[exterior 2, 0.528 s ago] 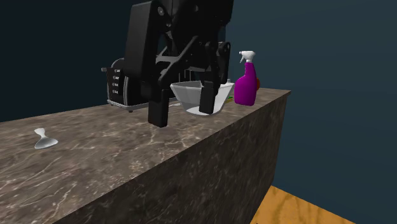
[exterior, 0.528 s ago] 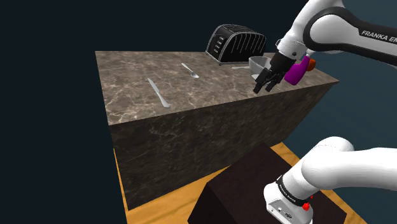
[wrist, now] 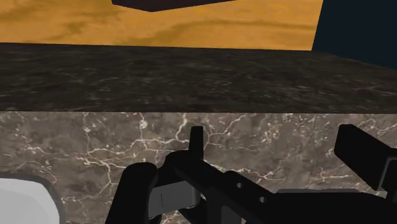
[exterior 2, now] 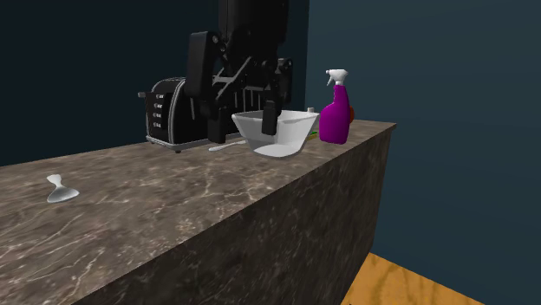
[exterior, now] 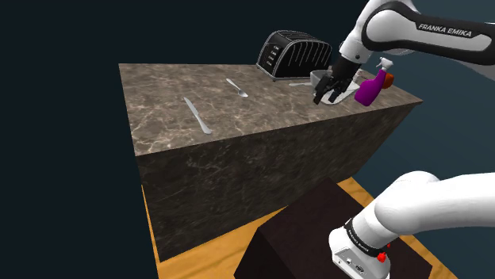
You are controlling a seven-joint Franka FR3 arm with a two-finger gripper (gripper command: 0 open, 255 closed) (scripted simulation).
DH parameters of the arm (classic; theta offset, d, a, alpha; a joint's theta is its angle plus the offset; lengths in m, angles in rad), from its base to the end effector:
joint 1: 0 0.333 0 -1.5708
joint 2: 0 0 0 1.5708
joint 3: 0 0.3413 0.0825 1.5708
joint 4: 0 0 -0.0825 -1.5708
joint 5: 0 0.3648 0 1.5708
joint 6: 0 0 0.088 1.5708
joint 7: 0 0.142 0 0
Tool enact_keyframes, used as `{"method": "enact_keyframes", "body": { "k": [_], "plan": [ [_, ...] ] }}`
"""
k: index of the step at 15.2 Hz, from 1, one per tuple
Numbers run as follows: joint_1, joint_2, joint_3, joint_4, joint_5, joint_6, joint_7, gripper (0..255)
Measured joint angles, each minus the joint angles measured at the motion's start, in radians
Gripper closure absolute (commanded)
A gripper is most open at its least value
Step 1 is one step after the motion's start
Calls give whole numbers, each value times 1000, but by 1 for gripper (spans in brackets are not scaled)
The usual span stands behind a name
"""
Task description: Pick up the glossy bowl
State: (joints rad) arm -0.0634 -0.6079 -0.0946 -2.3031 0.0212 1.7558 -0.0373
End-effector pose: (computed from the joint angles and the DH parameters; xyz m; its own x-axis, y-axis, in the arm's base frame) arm 0.3372 -0.0576 0.5596 0.9920 -0.1105 0.0609 -0.1060 -0.9917 -0.0727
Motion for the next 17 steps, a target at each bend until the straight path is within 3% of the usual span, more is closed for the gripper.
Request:
{"method": "enact_keyframes", "body": {
  "k": [9,17],
  "plan": [
    [-47,303,-84,281,-57,22,-72,0],
    [-89,569,-148,603,-63,-30,-134,0]
  ]
}}
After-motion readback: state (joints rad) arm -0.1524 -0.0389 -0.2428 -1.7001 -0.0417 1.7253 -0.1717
